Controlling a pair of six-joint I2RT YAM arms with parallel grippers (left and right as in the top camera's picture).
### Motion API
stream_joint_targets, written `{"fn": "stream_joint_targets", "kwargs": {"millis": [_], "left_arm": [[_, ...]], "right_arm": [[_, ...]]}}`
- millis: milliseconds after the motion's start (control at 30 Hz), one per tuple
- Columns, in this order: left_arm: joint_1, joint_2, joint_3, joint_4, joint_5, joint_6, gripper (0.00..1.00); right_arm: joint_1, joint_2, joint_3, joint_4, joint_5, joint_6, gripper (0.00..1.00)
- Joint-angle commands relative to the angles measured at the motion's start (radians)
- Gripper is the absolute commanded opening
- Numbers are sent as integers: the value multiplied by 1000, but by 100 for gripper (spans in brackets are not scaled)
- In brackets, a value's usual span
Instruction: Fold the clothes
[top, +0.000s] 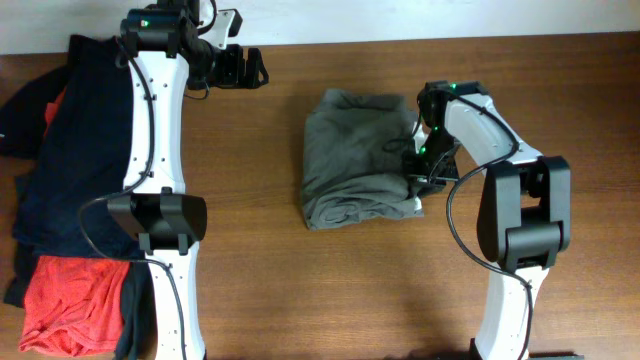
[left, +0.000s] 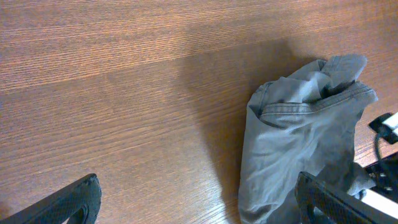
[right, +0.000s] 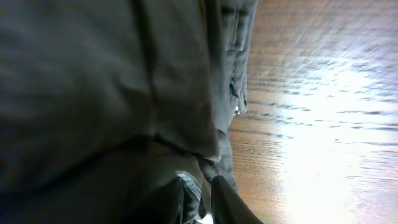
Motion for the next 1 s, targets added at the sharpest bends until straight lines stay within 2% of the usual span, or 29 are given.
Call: {"fn": "stream_joint_targets", "kwargs": {"millis": [0,200,233,267,367,433,533,767,967], "left_arm": [[-7,-32,15,8,-7,17,99],[-6,-32,15,6,-7,17,99],[-6,-32,15,5,-7,17,99],[-6,-32,15,5,-7,19,99],[-8,-32,15,5,-22,21,99],[-8,-32,15,3,-25,21,99],[-8,-32,15,3,-25,21,99],[-13,-32,15,0,-25,21,99],[-13,-32,15,0,-25,21,99]], "right_arm": [[4,-29,-23,38,-5,16,21],[3,-62,79,21,-12,19,19],[3,-99,116,21,-12,19,22],[3,-120,135,21,-12,19,26],[-2,-185,195,21,-2,18,45],[-14,-204,223,27,10,0,65],[-24,-187,219,54,10,-40,76],[-47,-73,216,146,-87,-132,83],[-82,34,216,177,-131,-139,83]]}}
